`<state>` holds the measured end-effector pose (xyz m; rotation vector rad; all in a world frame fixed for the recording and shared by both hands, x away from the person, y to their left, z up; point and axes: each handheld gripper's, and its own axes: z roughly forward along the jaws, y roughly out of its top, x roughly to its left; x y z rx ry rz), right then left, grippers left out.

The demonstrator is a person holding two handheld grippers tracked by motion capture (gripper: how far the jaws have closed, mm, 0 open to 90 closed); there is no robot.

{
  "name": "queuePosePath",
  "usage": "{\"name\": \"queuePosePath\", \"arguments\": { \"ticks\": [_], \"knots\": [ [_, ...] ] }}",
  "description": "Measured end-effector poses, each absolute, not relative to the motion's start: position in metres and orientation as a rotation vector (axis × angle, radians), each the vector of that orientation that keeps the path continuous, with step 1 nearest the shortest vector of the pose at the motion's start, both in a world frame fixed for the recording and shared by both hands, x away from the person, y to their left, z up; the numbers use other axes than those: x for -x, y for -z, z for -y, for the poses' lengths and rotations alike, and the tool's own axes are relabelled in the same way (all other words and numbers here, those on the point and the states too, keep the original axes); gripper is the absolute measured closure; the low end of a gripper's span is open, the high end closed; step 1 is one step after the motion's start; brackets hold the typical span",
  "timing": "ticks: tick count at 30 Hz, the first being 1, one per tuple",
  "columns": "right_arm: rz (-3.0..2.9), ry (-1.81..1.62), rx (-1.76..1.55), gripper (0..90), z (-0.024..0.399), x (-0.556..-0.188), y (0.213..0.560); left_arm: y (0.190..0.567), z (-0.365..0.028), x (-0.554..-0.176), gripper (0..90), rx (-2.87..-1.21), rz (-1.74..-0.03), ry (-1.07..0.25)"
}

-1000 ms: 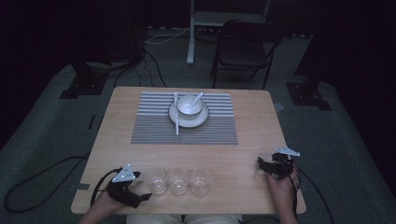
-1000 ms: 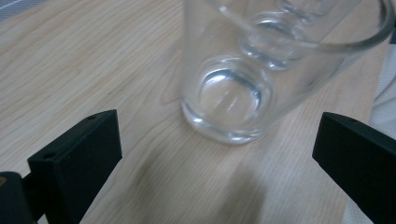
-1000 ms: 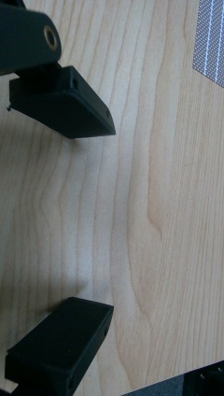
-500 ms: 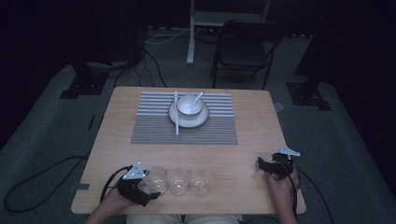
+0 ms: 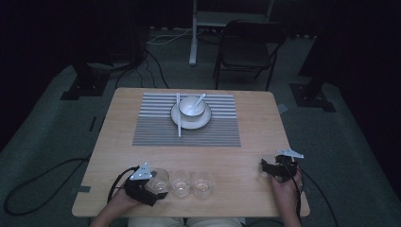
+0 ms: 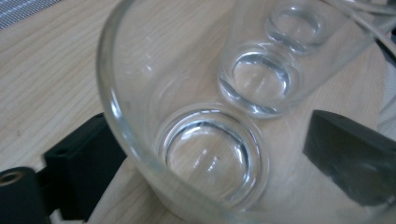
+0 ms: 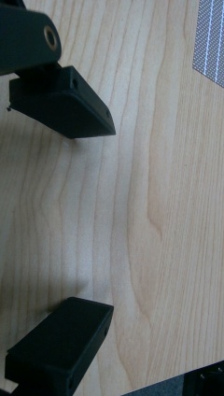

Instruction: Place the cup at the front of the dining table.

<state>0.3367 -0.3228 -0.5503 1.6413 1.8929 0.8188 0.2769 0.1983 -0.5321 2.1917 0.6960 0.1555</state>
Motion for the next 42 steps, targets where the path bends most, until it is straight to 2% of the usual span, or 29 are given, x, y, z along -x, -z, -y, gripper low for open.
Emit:
{"name": "queuePosePath", "arguments": {
  "ticks": [3,4,11,14,42],
  "knots": [
    [-1.893,-0.819,-1.641,11.9,0.323,-0.337,0.55,0.532,-0.197,-0.278,6.9,-2.191,-0.688,-0.143],
    [-1.893,-0.819,-1.641,12.0,0.323,-0.337,0.55,0.532,-0.194,-0.279,11.4,-2.197,-0.674,-0.156],
    [-1.893,-0.819,-1.641,11.9,0.323,-0.337,0.55,0.534,-0.188,-0.28,15.0,-2.213,-0.658,-0.158],
    [-1.893,-0.819,-1.641,12.0,0.323,-0.337,0.55,0.535,-0.187,-0.279,19.6,-2.236,-0.649,-0.209],
    [-1.893,-0.819,-1.641,12.0,0.323,-0.337,0.55,0.53,-0.195,-0.282,21.5,-2.256,-0.682,-0.247]
  ]
}}
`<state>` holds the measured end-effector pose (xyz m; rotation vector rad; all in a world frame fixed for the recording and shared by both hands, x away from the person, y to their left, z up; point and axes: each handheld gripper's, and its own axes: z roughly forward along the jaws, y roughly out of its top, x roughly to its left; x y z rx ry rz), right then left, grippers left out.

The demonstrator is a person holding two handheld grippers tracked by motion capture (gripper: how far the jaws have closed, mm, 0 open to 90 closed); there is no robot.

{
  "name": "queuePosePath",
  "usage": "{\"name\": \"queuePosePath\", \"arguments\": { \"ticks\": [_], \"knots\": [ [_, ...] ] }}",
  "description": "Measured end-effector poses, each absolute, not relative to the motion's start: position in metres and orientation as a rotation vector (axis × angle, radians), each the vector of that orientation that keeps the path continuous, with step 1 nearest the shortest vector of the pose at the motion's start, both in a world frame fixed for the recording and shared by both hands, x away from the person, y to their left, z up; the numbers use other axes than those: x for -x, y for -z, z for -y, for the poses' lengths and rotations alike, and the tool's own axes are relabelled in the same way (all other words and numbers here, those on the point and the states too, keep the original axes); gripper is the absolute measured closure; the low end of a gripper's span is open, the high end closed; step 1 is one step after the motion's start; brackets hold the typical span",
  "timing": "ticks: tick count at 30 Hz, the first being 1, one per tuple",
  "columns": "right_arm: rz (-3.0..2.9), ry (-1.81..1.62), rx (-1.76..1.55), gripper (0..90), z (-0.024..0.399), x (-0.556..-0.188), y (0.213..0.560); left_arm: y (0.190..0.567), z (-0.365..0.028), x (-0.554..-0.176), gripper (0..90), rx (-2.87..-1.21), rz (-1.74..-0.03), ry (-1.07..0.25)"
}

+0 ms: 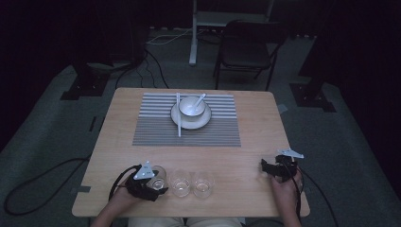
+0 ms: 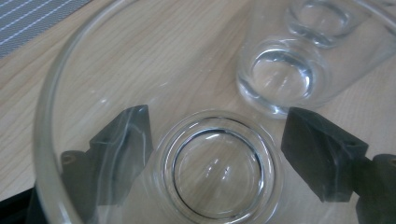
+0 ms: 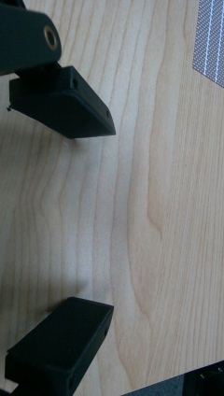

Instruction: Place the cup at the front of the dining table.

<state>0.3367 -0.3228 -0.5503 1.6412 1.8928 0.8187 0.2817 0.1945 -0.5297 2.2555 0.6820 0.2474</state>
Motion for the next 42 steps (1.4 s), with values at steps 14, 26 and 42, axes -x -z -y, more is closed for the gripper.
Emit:
{"name": "queuePosePath", "arguments": {
  "ticks": [14,26,42],
  "knots": [
    [-1.893,-0.819,-1.64,12.1,0.323,-0.336,0.55,0.522,-0.207,-0.293,21.6,-2.228,-0.76,-0.247],
    [-1.893,-0.819,-1.639,12.1,0.323,-0.337,0.55,0.512,-0.208,-0.311,21.6,-2.228,-0.827,-0.306],
    [-1.893,-0.819,-1.638,12.1,0.323,-0.337,0.55,0.498,-0.201,-0.34,21.5,-2.166,-0.966,-0.434]
  ]
}}
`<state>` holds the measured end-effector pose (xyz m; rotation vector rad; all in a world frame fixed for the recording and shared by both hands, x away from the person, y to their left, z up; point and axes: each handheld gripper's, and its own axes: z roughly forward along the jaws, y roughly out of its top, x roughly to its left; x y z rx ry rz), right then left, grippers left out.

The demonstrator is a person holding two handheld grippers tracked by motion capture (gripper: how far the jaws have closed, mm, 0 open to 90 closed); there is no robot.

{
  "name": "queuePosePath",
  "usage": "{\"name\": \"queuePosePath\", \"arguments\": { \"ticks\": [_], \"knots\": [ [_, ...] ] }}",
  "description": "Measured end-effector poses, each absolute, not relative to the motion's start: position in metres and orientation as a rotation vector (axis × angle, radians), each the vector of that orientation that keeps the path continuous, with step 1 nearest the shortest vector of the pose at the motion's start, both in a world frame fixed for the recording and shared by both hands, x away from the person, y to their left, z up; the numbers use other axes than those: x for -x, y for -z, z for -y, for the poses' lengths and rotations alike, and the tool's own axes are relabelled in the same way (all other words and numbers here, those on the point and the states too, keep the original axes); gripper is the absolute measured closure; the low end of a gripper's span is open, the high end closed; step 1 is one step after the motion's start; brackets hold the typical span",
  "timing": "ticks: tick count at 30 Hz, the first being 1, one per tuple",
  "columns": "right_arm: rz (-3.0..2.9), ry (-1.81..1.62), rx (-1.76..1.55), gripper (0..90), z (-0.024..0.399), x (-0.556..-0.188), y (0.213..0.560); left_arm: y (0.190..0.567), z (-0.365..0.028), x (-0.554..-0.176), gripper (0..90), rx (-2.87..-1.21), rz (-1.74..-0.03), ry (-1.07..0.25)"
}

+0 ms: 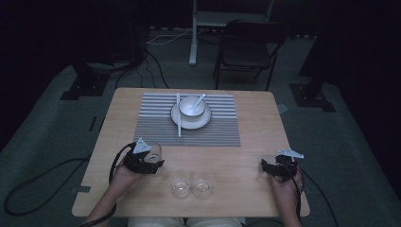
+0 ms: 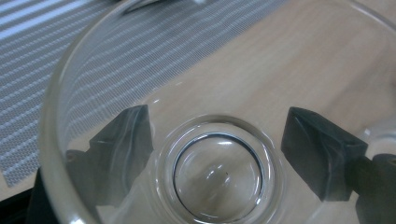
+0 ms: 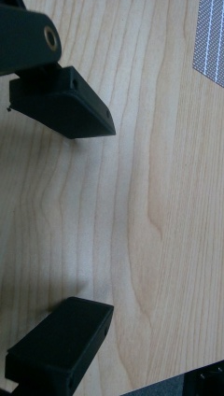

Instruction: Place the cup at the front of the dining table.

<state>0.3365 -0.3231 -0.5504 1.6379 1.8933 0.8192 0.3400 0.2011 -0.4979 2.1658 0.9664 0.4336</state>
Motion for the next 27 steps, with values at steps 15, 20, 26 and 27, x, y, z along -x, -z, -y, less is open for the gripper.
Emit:
{"name": "queuePosePath", "arguments": {
  "ticks": [15,20,26,27],
  "knots": [
    [-1.893,-0.819,-1.638,12.1,0.323,-0.336,0.55,0.49,-0.193,-0.366,21.5,-2.121,-1.058,-0.528],
    [-1.894,-0.819,-1.638,12.1,0.323,-0.336,0.55,0.487,-0.191,-0.379,21.5,-2.095,-1.096,-0.548],
    [-1.893,-0.819,-1.638,12.1,0.323,-0.336,0.55,0.479,-0.19,-0.396,21.5,-2.065,-1.143,-0.579],
    [-1.893,-0.819,-1.638,12.1,0.323,-0.336,0.55,0.478,-0.19,-0.398,21.5,-2.063,-1.146,-0.588]
  ]
}}
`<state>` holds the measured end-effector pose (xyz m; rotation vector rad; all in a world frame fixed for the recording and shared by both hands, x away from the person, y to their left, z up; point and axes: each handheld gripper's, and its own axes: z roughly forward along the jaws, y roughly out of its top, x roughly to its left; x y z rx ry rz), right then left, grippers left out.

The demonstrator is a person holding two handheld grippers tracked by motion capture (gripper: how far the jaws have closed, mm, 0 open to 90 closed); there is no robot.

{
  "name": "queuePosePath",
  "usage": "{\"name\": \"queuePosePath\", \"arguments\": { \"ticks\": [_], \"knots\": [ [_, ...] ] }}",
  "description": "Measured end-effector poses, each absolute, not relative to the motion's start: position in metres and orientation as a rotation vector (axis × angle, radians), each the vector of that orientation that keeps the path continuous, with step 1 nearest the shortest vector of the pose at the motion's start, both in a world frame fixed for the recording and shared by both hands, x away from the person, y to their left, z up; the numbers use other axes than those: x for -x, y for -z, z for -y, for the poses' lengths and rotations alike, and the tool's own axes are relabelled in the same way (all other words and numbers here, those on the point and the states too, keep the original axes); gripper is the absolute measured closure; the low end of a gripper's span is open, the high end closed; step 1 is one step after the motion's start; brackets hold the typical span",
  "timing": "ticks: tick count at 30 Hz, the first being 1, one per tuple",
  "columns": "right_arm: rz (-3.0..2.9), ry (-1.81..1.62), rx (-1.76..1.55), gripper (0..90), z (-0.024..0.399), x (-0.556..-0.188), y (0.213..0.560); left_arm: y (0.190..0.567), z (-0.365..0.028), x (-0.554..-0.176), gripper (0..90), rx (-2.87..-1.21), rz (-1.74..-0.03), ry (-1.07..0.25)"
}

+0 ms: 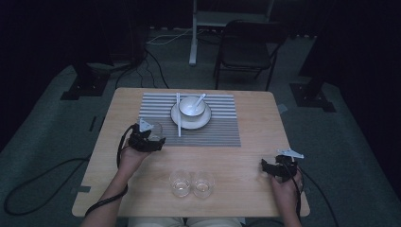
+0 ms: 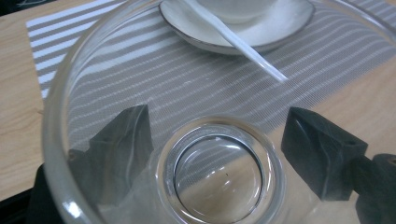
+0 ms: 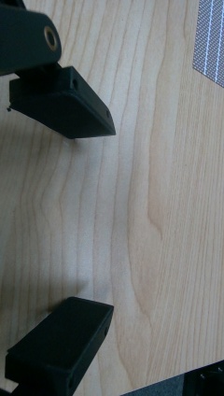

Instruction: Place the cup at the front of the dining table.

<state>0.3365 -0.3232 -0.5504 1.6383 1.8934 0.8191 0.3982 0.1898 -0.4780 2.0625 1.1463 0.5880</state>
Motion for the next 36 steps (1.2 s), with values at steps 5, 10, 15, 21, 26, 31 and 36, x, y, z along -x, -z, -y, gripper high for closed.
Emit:
{"name": "queuePosePath", "arguments": {
  "ticks": [5,10,15,21,26,31,36],
  "knots": [
    [-1.893,-0.819,-1.638,12.1,0.323,-0.336,0.55,0.477,-0.189,-0.407,21.5,-2.049,-1.174,-0.609],
    [-1.893,-0.82,-1.638,12.1,0.323,-0.336,0.55,0.48,-0.188,-0.419,21.4,-2.037,-1.21,-0.617],
    [-1.893,-0.819,-1.638,12.1,0.323,-0.337,0.55,0.482,-0.186,-0.433,21.4,-1.992,-1.27,-0.625],
    [-1.893,-0.82,-1.638,12.1,0.323,-0.337,0.55,0.486,-0.18,-0.451,21.5,-1.981,-1.307,-0.637],
    [-1.893,-0.82,-1.638,12.1,0.323,-0.337,0.55,0.491,-0.176,-0.469,21.4,-1.987,-1.338,-0.65],
    [-1.893,-0.82,-1.638,12.1,0.323,-0.337,0.55,0.498,-0.171,-0.481,21.5,-1.981,-1.366,-0.657],
    [-1.893,-0.82,-1.638,12.1,0.323,-0.337,0.55,0.505,-0.166,-0.494,21.4,-1.971,-1.42,-0.66]
  ]
}}
